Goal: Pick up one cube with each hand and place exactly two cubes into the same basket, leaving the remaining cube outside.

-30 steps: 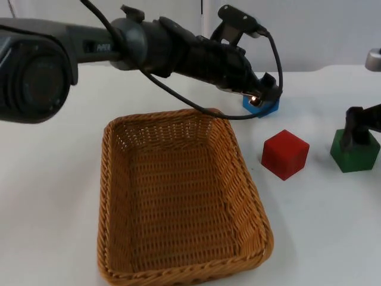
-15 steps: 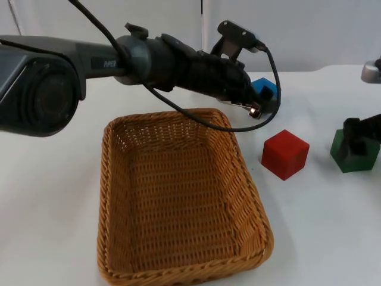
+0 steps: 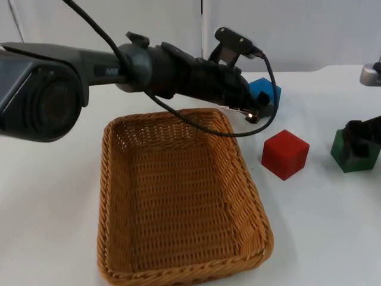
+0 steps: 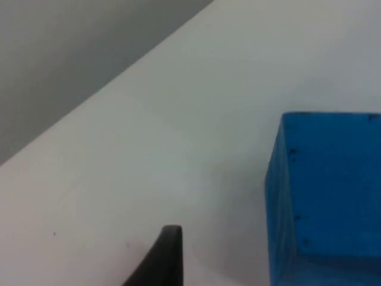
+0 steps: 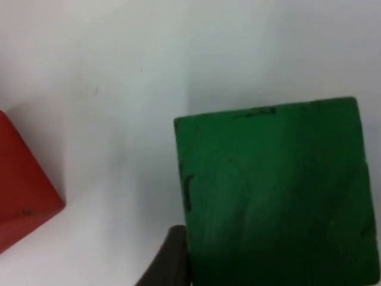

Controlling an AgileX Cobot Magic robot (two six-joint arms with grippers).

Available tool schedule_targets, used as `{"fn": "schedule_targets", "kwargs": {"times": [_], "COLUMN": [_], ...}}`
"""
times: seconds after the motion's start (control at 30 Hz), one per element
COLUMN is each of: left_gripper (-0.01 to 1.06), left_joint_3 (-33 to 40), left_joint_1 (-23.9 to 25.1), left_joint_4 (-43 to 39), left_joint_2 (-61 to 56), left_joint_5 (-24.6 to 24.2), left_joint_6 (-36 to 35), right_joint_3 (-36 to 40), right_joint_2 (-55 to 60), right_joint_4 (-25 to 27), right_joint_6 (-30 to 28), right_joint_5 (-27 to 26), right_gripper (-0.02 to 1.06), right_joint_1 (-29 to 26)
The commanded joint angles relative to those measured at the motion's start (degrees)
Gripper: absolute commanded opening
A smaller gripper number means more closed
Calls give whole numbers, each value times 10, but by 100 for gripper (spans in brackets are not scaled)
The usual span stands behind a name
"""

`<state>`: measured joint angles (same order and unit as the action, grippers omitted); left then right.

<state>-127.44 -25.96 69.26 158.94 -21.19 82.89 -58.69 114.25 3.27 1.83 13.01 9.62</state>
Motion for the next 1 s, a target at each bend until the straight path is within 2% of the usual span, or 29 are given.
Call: {"fn": "schedule_targets", "kwargs": {"times": [0.0, 0.37, 0.7, 0.73, 0.77, 0.83, 0.93, 0.97], "left_gripper": [105, 105, 94, 92, 86, 83, 64, 53], "left_joint_3": [-4, -4, -8, -8, -11, -12, -13, -13], "left_joint_1": [-1, -1, -1, -1, -1, -1, -1, -1], "left_joint_4": [35, 63, 67, 67, 67, 67, 67, 67], "left_joint_2": [-1, 2, 9, 9, 9, 9, 9, 9], "left_joint_5": [5, -6, -6, -6, -6, -6, -6, -10], "left_joint_6": [28, 62, 66, 68, 69, 69, 69, 69], "right_joint_3": [-2, -2, -2, -2, -2, -2, -2, -2], "right_joint_2": [-1, -1, -1, -1, -1, -1, -1, -1], "right_joint_4": [0, 0, 0, 0, 0, 0, 0, 0], "right_joint_6": [2, 2, 2, 2, 2, 2, 2, 1], "right_joint_5": [-10, -8, -7, -7, -7, -7, -7, -7], "right_gripper": [87, 87, 87, 86, 86, 86, 85, 83], "right_joint_1": [3, 3, 3, 3, 3, 3, 3, 3]}}
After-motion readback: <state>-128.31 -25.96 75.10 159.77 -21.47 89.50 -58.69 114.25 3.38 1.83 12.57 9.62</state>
